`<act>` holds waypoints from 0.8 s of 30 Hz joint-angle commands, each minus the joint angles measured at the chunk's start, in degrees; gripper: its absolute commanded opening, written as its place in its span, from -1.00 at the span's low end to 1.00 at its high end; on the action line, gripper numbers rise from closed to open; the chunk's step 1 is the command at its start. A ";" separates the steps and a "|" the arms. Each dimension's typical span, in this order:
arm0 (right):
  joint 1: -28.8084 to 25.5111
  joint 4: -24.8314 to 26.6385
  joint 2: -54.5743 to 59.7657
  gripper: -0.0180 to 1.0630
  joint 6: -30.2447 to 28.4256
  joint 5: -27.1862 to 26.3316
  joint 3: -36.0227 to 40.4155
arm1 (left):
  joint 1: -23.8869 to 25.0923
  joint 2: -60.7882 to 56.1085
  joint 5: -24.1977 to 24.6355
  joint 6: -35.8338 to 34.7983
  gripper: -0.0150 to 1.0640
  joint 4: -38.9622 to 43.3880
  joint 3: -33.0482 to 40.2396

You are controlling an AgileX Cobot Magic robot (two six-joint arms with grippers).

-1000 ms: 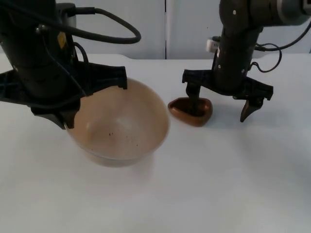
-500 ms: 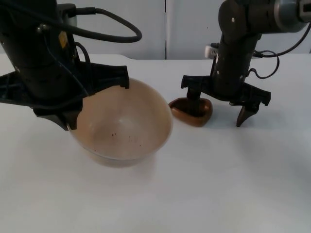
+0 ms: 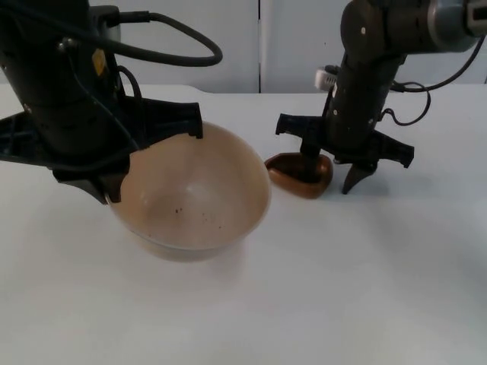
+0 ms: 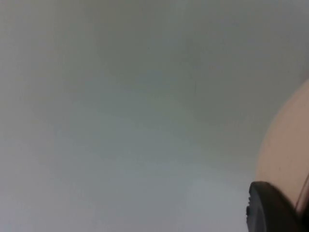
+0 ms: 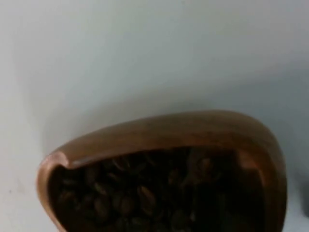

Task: Pick up the bowl with the left hand and pour the coffee beans from the cup into the bowl with the right hand.

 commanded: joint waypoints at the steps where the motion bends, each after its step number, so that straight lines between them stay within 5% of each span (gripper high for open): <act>1: 0.11 -1.41 1.12 -0.25 -0.48 1.56 0.45 | 0.16 -0.23 -0.50 -0.42 -0.98 -0.46 0.03; 13: 0.11 -1.41 1.12 -0.97 -1.53 1.56 0.45 | 0.16 -0.23 -0.50 -0.42 -0.98 -0.46 0.03; 24: 0.00 -0.72 -1.77 -0.97 -8.95 2.51 0.45 | 0.16 -0.23 -0.50 -0.42 -0.98 -0.46 0.03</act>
